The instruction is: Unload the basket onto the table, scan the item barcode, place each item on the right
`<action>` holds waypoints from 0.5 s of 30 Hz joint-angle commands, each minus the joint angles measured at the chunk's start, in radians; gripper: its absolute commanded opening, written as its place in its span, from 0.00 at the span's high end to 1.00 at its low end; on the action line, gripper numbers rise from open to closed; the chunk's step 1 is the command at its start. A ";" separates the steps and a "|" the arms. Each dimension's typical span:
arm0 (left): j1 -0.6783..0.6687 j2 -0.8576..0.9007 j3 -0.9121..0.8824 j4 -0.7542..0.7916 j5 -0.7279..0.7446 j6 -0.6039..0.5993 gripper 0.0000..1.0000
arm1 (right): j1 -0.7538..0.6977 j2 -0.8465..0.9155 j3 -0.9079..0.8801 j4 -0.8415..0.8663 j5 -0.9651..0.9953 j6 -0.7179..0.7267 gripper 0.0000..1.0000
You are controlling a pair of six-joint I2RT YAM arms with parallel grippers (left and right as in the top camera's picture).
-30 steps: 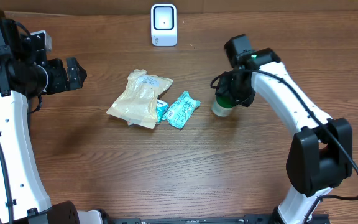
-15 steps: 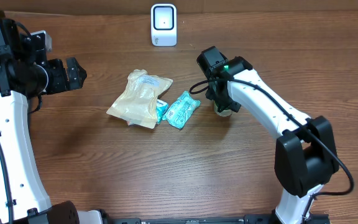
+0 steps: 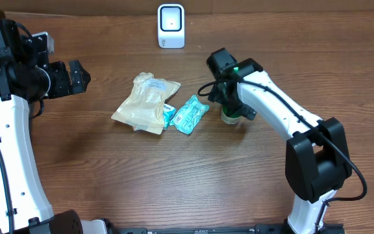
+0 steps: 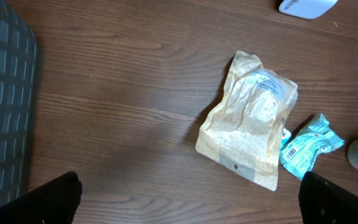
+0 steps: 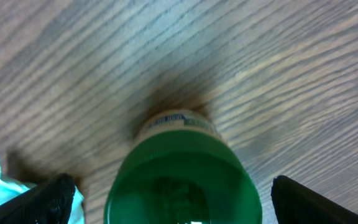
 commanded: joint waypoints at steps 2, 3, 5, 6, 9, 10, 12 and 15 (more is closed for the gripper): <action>0.004 0.009 0.004 0.001 0.008 0.023 0.00 | -0.042 -0.033 0.097 -0.005 0.003 -0.316 0.00; 0.004 0.009 0.004 0.001 0.008 0.023 0.00 | -0.046 -0.039 0.112 -0.005 0.000 -0.398 0.00; 0.004 0.009 0.004 0.001 0.008 0.023 0.01 | -0.047 -0.050 0.139 -0.006 -0.035 -0.628 0.00; 0.004 0.009 0.004 0.001 0.008 0.023 0.00 | -0.047 -0.052 0.141 -0.007 -0.061 -0.737 0.00; 0.004 0.009 0.004 0.001 0.008 0.023 0.01 | -0.048 -0.049 0.137 -0.015 -0.157 -1.005 0.00; 0.004 0.009 0.004 0.001 0.008 0.023 0.00 | -0.048 -0.048 0.131 -0.021 -0.203 -1.083 0.00; 0.004 0.009 0.004 0.001 0.008 0.023 0.00 | -0.053 -0.045 0.116 -0.027 -0.258 -1.205 0.00; 0.004 0.009 0.004 0.001 0.008 0.023 0.00 | -0.059 -0.040 0.093 -0.020 -0.260 -1.265 0.00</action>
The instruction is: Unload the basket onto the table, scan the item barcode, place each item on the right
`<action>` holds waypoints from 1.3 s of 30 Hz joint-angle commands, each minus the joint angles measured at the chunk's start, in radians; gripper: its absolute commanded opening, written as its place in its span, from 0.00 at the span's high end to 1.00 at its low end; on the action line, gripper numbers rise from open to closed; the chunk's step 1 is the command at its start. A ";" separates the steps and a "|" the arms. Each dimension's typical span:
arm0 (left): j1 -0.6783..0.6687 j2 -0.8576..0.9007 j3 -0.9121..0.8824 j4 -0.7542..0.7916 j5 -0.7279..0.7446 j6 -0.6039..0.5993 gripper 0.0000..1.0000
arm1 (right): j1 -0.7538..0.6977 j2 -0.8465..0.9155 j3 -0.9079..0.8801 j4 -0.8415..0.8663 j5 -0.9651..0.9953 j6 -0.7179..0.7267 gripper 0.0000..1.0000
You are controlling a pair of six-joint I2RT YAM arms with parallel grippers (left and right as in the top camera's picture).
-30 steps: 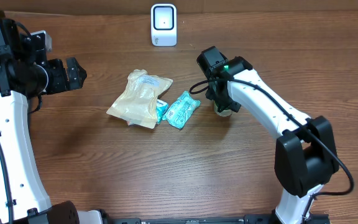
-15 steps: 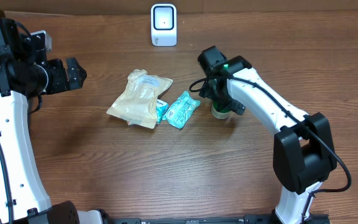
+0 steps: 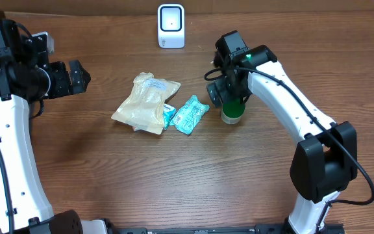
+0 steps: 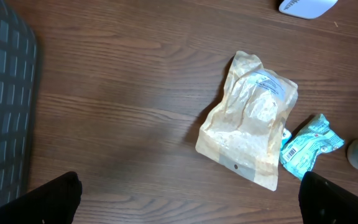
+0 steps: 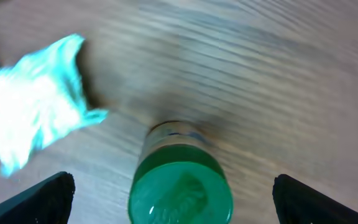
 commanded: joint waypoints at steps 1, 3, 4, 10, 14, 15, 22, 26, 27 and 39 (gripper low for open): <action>0.004 0.009 0.004 0.002 0.008 0.023 0.00 | -0.014 -0.021 -0.027 0.008 -0.073 -0.274 0.00; 0.004 0.009 0.004 0.002 0.008 0.023 0.00 | -0.022 -0.016 -0.033 0.006 -0.072 -0.285 0.00; 0.004 0.009 0.004 0.002 0.008 0.023 0.00 | -0.029 -0.013 -0.036 0.006 -0.073 -0.288 0.00; 0.004 0.009 0.004 0.002 0.008 0.023 0.00 | -0.072 0.022 -0.050 -0.012 -0.077 -0.291 0.00; 0.004 0.009 0.004 0.002 0.008 0.023 0.00 | -0.073 0.047 -0.050 -0.042 -0.095 -0.292 0.00; 0.004 0.009 0.004 0.002 0.008 0.023 0.00 | -0.073 0.052 -0.050 -0.045 -0.095 -0.292 0.00; 0.004 0.009 0.004 0.002 0.008 0.023 0.01 | -0.073 0.066 -0.097 -0.029 -0.095 -0.292 0.05; 0.004 0.009 0.004 0.002 0.008 0.023 0.00 | -0.073 0.066 -0.110 -0.027 -0.095 -0.290 0.22; 0.004 0.009 0.004 0.002 0.008 0.023 0.00 | -0.073 0.066 -0.110 -0.027 -0.095 -0.282 0.30; 0.004 0.009 0.004 0.002 0.008 0.023 0.00 | -0.073 0.065 -0.088 -0.027 -0.095 0.068 0.68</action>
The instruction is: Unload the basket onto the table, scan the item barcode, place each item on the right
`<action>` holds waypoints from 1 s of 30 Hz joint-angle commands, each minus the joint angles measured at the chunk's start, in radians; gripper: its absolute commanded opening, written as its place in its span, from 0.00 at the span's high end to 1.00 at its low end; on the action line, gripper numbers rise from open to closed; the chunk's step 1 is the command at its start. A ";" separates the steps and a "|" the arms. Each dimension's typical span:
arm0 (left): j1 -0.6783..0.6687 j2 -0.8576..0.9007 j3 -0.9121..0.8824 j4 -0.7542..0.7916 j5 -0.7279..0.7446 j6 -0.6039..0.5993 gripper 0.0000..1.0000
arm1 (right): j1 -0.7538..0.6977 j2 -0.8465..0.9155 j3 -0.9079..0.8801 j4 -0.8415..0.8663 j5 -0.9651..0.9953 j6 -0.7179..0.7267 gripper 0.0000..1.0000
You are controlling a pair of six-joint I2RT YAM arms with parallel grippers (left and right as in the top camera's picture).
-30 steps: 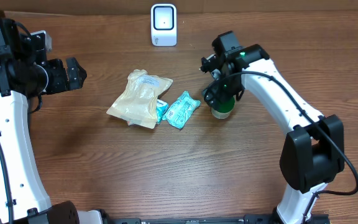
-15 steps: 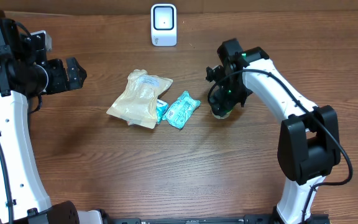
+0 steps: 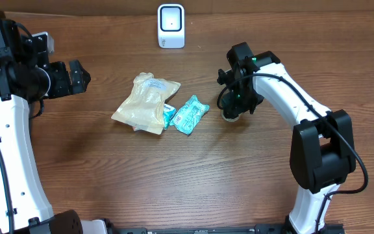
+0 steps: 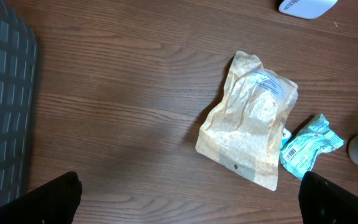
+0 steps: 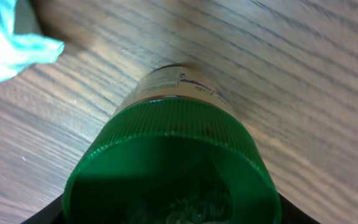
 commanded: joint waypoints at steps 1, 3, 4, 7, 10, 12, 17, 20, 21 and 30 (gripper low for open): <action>0.004 0.009 0.004 0.002 0.007 0.023 0.00 | 0.003 0.003 0.019 -0.016 -0.006 0.239 0.67; 0.004 0.009 0.004 0.002 0.008 0.023 0.00 | 0.003 0.003 0.025 -0.026 -0.006 0.390 0.67; 0.004 0.009 0.004 0.002 0.008 0.023 0.00 | 0.003 0.003 0.024 -0.027 -0.006 0.474 0.66; 0.004 0.009 0.004 0.002 0.008 0.023 0.01 | 0.002 0.003 0.024 -0.016 -0.006 0.765 0.66; 0.004 0.009 0.004 0.002 0.008 0.023 0.00 | 0.007 0.003 0.023 0.037 -0.007 1.023 0.68; 0.004 0.009 0.004 0.002 0.008 0.023 0.01 | 0.014 0.003 0.023 0.045 -0.006 1.174 0.69; 0.004 0.009 0.004 0.002 0.008 0.023 0.00 | 0.031 0.003 0.023 0.037 -0.030 1.575 0.69; 0.005 0.009 0.004 0.002 0.008 0.023 0.00 | 0.038 0.003 0.023 0.037 -0.063 1.753 0.69; 0.004 0.009 0.004 0.002 0.008 0.023 0.00 | 0.040 0.003 0.023 0.037 -0.073 1.783 0.72; 0.004 0.009 0.004 0.002 0.008 0.023 0.01 | 0.044 0.003 0.023 0.044 -0.074 1.842 0.00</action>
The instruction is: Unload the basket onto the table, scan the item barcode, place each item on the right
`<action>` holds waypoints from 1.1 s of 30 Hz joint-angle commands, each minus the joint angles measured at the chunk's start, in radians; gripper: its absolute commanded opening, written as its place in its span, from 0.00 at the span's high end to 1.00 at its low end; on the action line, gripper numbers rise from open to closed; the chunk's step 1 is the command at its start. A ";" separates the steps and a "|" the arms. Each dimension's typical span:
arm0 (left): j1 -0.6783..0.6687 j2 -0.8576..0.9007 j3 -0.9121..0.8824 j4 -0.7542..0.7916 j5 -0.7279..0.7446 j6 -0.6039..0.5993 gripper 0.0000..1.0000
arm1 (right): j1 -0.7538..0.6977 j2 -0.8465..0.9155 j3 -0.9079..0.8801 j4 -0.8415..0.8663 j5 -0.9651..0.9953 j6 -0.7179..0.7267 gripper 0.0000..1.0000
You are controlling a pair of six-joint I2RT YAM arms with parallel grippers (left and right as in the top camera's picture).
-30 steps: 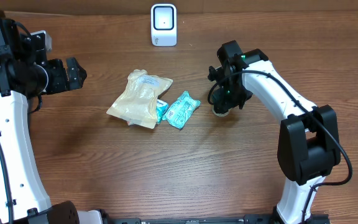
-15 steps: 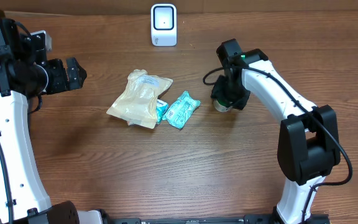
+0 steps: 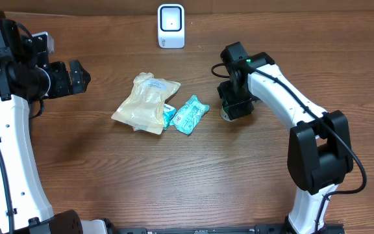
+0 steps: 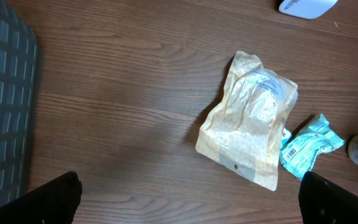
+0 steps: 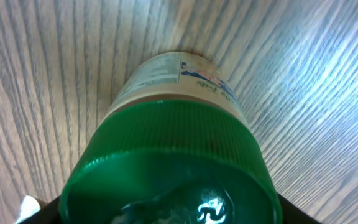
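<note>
A small bottle with a green cap (image 5: 166, 168) and a pale label (image 5: 173, 74) stands upright on the wooden table. My right gripper (image 5: 169, 208) is low over it, open, with one dark finger on each side of the cap. In the overhead view this gripper (image 3: 236, 104) hides nearly all of the bottle. The white scanner (image 3: 171, 26) stands at the table's far edge. My left gripper (image 3: 76, 77) hangs open at the far left with nothing between its fingers (image 4: 61, 199). Its wrist view catches the bottle at the right edge.
A beige pouch (image 3: 147, 103) lies at mid-table. A teal packet (image 3: 191, 114) with a barcode label (image 4: 298, 149) lies against it, just left of the bottle. A dark grid mat (image 4: 2, 106) shows at the left edge of the left wrist view.
My right wrist has turned about the bottle, so the wood grain runs differently and the teal packet has left its view. The cap still fills the space between the fingers. The left arm is unmoved.
My right gripper first hung open just above the green cap. Then it was farther from the bottle, with the teal packet in its view. Later it was down close with its fingers beside the cap, and now it has turned there. Pouch, packet and left arm have stayed put.
</note>
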 commanded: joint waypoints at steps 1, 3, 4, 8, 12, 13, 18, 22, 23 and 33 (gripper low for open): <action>0.004 0.009 0.004 0.002 0.008 0.023 0.00 | 0.007 0.003 0.016 0.002 -0.017 0.026 0.00; 0.004 0.009 0.004 0.002 0.008 0.023 0.00 | 0.006 0.003 0.016 0.002 -0.006 -0.032 0.00; 0.004 0.009 0.004 0.002 0.008 0.023 0.00 | 0.006 0.003 0.016 0.000 0.014 -0.077 0.00; 0.004 0.009 0.004 0.002 0.008 0.023 0.01 | 0.005 0.003 0.016 -0.009 0.120 -0.212 0.00; 0.004 0.009 0.004 0.002 0.008 0.023 0.00 | 0.002 -0.008 0.028 -0.019 0.151 -0.335 0.00; 0.004 0.009 0.004 0.002 0.008 0.023 0.00 | 0.002 -0.014 0.040 -0.032 0.169 -0.365 0.00; 0.004 0.009 0.004 0.002 0.008 0.023 0.00 | 0.002 -0.061 0.138 -0.058 0.193 -0.692 0.00; 0.004 0.009 0.004 0.002 0.008 0.023 0.00 | 0.002 -0.091 0.269 -0.135 0.198 -1.001 0.00; 0.004 0.009 0.004 0.002 0.008 0.023 0.00 | -0.001 -0.095 0.294 -0.151 0.198 -1.064 0.00; 0.004 0.009 0.004 0.002 0.008 0.023 0.00 | -0.003 -0.088 0.272 -0.189 0.186 -1.495 0.00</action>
